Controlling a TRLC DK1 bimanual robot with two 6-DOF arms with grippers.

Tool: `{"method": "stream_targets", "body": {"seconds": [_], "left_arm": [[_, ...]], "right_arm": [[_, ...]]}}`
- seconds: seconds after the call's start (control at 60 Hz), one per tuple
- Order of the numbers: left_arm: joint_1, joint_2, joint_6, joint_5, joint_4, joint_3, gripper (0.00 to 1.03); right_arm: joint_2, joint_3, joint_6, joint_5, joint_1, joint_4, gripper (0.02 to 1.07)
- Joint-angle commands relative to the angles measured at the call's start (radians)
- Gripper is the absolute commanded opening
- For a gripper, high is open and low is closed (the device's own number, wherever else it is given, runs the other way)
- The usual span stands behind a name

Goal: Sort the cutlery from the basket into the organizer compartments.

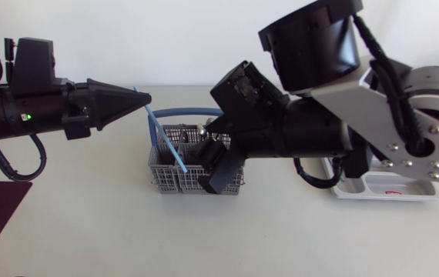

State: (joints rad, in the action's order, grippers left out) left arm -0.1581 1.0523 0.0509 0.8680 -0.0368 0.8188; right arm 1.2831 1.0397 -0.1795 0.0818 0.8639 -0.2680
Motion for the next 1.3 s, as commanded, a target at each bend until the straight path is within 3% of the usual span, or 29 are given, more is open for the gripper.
{"method": "stream_targets", "body": {"seconds": [0.0,0.517,0.783,1.15,1.2,1.283], "left_arm": [[0.008,0.028,-0.049,0.026,0.000,0.037,0.04],[0.040,0.078,-0.134,0.109,0.029,0.057,0.04],[0.060,0.097,-0.155,0.128,0.049,0.062,0.04],[0.069,0.110,-0.203,0.138,0.058,0.080,0.04],[0.075,0.110,-0.215,0.138,0.060,0.086,0.10],[0.089,0.109,-0.256,0.138,0.084,0.106,0.35]], "right_arm": [[0.048,0.023,0.009,0.004,0.018,0.019,0.73],[0.223,0.102,-0.015,0.001,0.052,0.072,0.46],[0.248,0.109,-0.018,0.001,0.053,0.085,0.11],[0.249,0.099,-0.018,0.015,0.053,0.081,0.08],[0.248,0.099,-0.018,0.019,0.052,0.076,0.08],[0.239,0.095,-0.018,0.029,0.050,0.061,0.08]]}}
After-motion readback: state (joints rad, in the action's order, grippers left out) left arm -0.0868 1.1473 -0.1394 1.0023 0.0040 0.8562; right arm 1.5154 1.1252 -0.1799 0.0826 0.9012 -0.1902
